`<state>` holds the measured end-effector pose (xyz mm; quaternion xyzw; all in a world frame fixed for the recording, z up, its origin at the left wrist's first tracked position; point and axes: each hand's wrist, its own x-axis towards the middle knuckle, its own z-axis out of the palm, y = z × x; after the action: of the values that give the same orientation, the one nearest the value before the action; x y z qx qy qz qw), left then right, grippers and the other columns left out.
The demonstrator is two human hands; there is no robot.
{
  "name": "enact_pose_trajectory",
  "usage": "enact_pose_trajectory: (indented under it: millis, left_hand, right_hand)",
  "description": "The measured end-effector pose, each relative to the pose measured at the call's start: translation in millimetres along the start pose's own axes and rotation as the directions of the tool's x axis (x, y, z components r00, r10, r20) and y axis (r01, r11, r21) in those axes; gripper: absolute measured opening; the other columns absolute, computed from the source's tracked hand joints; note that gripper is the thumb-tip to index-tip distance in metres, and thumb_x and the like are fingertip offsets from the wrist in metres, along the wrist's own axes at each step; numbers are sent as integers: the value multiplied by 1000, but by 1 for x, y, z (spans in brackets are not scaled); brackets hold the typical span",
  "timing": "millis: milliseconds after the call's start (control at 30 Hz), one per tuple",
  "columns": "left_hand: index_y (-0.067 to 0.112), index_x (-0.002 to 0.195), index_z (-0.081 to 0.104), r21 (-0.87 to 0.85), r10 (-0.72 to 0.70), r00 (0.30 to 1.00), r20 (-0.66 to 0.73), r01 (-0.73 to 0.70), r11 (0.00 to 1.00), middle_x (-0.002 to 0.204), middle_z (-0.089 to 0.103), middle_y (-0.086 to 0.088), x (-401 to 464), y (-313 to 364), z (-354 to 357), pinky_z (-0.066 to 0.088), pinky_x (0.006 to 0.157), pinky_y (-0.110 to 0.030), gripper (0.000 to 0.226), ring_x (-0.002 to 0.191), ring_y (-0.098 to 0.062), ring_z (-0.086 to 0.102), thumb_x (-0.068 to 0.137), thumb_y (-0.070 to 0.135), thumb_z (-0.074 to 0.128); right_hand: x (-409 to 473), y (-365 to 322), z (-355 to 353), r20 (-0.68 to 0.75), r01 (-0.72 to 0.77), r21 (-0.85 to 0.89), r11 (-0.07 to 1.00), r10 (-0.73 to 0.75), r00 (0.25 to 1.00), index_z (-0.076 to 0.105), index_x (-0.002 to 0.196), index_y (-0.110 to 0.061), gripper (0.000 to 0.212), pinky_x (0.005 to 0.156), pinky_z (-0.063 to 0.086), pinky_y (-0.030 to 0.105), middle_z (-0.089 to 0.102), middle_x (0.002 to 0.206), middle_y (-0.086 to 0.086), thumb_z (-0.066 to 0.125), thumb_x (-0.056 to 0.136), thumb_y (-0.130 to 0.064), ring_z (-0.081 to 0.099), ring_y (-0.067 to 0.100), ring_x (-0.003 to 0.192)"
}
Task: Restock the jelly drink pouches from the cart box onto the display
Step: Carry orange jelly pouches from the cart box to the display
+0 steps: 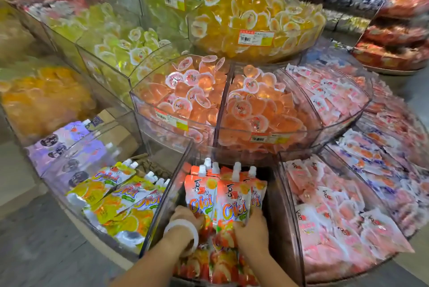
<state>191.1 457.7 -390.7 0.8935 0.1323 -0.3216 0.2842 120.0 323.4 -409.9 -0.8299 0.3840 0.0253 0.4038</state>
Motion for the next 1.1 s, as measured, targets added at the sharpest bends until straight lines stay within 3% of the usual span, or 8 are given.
enact_pose_trajectory:
  millis: [67,233,433,633,700,800,867,1100]
  left_hand:
    - [-1,133,38,116,12,1000,-11,-10,993,131,53,-13,-3,3,-1,44,95,-30,57,122,-27,53,89,30,60]
    - [6,138,25,350,105,994,23,-107,931,135,49,-11,-8,0,-1,45,99,-34,64,124,-26,51,86,22,61]
    - [9,143,22,466,145,985,92,-171,868,133,52,-10,-18,3,-7,46,100,-33,66,123,-26,53,88,18,56]
    - [7,139,34,721,324,930,170,-342,603,138,46,-9,-51,32,-21,46,96,-34,58,125,-27,49,85,5,57]
    - [10,139,36,726,477,866,147,-422,543,137,46,-11,-68,51,-25,44,98,-37,58,127,-29,46,85,4,56]
    - [12,150,10,752,626,758,181,-517,409,151,23,-15,-96,87,-25,33,109,-43,80,139,-35,25,85,9,56]
    - [12,142,27,745,702,688,184,-563,357,143,31,-14,-112,110,-20,34,106,-45,61,134,-35,30,87,15,55]
    - [16,143,24,677,833,399,384,-735,41,145,29,-13,-198,159,53,30,109,-42,84,137,-33,24,76,32,72]
  right_hand:
    - [-3,-3,-5,-26,-7,-98,995,5,1000,40,129,-4,63,96,44,36,50,124,16,70,77,-23,48,33,116]
    - [-15,-10,-7,162,-23,-186,982,54,985,-2,147,-15,119,102,40,41,24,142,16,81,65,-40,36,34,130]
    - [-17,-18,-3,67,-18,-246,969,36,997,4,147,-16,98,99,45,40,27,140,15,71,79,-33,42,32,126]
    - [-28,-34,-26,48,25,-343,939,-9,999,11,145,-16,86,102,40,41,25,144,14,68,82,-32,32,33,133]
    - [-34,-42,-46,51,104,-386,917,-92,994,17,144,-14,82,103,38,39,24,144,14,68,83,-32,31,33,133]
    - [-42,-52,-83,-10,257,-431,865,-290,957,34,135,-13,59,98,40,39,33,138,11,63,86,-29,36,31,127]
    - [-47,-53,-112,-67,298,-434,850,-361,930,42,128,-14,47,92,42,40,39,131,9,59,85,-25,40,31,122]
    - [-90,34,-237,-285,64,-453,889,-212,935,31,140,-13,69,98,38,34,43,136,11,66,82,-24,42,31,124]
